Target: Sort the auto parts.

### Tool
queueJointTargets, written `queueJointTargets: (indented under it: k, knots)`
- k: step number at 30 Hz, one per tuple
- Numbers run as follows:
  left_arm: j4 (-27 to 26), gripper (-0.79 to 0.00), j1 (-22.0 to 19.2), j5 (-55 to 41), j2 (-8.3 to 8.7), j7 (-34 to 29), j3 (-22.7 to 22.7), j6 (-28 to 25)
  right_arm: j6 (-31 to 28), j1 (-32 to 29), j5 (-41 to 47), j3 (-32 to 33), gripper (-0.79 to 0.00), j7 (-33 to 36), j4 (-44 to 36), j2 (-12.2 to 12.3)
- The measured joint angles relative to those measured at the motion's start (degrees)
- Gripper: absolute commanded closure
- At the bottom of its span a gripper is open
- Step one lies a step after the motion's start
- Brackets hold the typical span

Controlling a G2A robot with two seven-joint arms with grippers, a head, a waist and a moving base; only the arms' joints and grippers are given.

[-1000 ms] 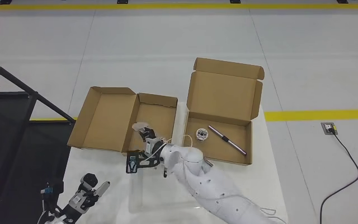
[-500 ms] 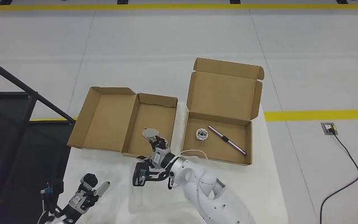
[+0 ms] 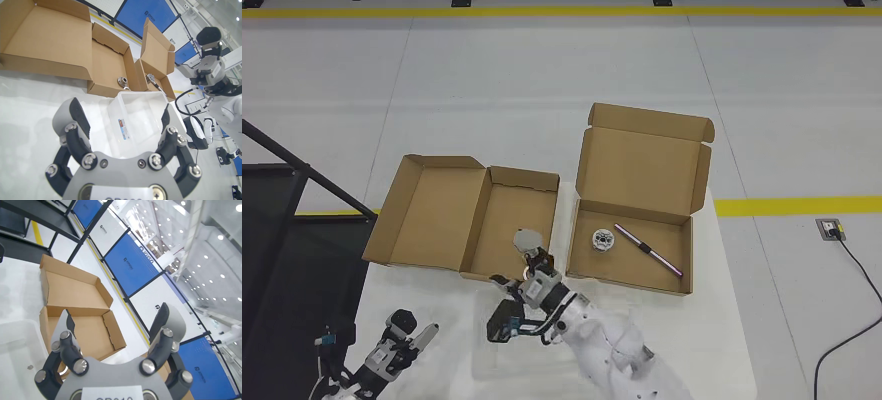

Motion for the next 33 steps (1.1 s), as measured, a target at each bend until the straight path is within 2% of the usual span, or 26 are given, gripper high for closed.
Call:
queueJointTargets:
  k: [9,12,15,33]
  knots:
    - [0.0,-0.785,0.0,0.0,0.0,0.0,0.0,0.0,10.6,-14.96,-2.56,5.72,-0.785,-6.05,-11.4,2.4]
    - [0.0,-0.785,0.0,0.0,0.0,0.0,0.0,0.0,11.93,-19.55,-1.13,8.03,-0.785,-9.03,-15.23,3.17]
    - [0.0,-0.785,0.0,0.0,0.0,0.0,0.0,0.0,10.49,-23.51,1.36,10.99,-0.785,-10.98,-18.78,3.95]
    - [0.0,-0.785,0.0,0.0,0.0,0.0,0.0,0.0,9.84,-23.97,1.81,11.49,-0.785,-10.95,-19.25,4.05]
